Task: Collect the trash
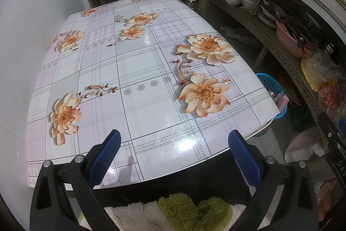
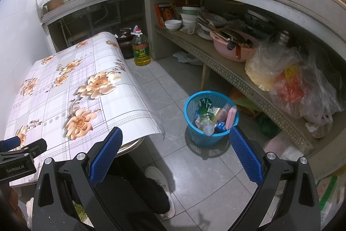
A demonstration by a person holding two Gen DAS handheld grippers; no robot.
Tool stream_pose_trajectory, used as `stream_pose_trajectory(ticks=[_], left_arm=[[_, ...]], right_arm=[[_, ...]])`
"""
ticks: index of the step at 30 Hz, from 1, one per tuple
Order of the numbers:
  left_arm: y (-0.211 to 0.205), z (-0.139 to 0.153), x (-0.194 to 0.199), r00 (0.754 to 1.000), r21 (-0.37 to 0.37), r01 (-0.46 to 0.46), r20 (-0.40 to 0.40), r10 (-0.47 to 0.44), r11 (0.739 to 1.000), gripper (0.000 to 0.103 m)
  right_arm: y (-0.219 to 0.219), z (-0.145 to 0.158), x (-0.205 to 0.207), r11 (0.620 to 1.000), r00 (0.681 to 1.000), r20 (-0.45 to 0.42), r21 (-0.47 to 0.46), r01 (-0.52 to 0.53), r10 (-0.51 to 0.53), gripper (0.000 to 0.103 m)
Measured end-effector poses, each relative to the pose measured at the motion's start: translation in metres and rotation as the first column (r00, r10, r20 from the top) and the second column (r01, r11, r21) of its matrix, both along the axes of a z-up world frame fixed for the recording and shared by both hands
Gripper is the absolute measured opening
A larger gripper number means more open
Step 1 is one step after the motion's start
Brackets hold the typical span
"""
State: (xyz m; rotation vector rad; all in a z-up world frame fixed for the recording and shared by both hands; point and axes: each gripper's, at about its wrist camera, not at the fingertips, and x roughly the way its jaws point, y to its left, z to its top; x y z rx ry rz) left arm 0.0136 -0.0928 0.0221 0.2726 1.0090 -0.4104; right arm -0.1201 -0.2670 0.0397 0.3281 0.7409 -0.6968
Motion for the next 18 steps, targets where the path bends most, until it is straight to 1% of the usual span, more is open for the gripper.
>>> stream_pose_trajectory(ticks=[18], left_arm=[[0.0012, -0.0018, -0.0008, 1.0, -0.005, -0.003, -0.01, 0.003, 1.0, 0.097]], right_arm=[[-0.0003, 0.0, -0.0001, 1.0, 1.0, 0.0, -0.001, 0.0, 0.0, 0.095]])
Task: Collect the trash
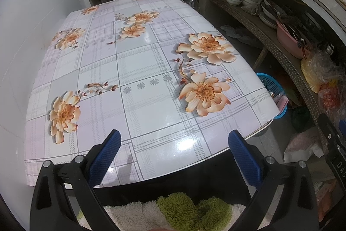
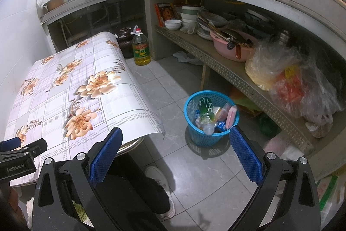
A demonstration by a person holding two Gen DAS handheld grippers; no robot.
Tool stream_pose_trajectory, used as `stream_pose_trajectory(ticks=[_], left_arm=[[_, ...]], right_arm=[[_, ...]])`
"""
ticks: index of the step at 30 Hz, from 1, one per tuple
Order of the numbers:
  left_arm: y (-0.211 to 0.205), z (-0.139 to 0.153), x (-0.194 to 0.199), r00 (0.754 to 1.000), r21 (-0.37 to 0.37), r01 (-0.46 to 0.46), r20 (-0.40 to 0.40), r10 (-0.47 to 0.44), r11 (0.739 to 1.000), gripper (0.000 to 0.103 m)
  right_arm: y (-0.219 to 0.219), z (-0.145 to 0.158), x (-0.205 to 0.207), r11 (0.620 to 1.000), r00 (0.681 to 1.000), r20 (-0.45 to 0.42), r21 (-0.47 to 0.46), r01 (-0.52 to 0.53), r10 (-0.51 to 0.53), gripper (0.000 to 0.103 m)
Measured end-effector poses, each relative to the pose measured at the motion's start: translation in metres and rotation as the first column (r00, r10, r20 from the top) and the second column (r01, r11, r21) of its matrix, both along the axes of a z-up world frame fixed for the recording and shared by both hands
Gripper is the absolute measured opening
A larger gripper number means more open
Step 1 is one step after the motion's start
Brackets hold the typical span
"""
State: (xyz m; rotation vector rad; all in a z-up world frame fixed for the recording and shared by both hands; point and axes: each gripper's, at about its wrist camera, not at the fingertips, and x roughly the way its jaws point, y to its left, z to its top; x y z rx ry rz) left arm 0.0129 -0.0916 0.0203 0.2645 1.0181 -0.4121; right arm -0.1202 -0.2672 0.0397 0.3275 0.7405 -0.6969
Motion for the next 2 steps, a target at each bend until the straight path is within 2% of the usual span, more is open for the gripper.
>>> stream_pose_trajectory(ticks=[2], left_arm=[[0.0004, -0.0002, -0.0008, 1.0, 0.0, 0.0, -0.002, 0.0, 1.0, 0.097]], right_arm=[[-0.0001, 0.0, 0.0, 1.0, 1.0, -0.001, -0.001, 0.0, 0.0, 0.095]])
